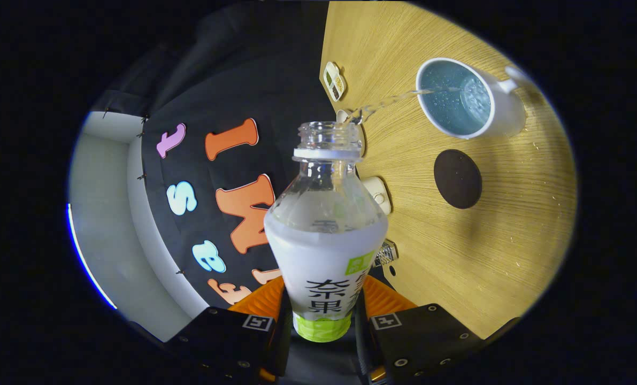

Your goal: Take the bottle from table, then pour the juice into the cup, finally place the bottle on the coaster

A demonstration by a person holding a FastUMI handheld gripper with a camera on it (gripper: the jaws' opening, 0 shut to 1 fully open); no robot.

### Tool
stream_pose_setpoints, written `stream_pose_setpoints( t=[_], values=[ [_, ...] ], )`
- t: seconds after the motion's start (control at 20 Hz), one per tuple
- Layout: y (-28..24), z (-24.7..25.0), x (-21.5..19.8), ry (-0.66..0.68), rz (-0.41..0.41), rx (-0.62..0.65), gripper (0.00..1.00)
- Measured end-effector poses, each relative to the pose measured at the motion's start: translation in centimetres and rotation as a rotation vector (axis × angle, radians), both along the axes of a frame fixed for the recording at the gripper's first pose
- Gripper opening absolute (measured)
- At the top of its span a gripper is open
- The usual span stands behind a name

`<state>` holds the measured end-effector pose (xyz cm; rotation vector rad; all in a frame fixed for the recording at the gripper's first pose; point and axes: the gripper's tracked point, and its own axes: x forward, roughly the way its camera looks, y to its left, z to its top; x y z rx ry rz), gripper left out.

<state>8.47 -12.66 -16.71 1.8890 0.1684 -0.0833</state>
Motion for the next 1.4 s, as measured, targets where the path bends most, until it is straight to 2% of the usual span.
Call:
stream_pose_setpoints(
  t=[0.85,1.4],
  values=[
    [0.2,1.0,0.1,0.017,-0.010,0.062,0.52],
    [-1.3,1.2,0.0,0.015,-0.046,0.142,0.52]
  ],
)
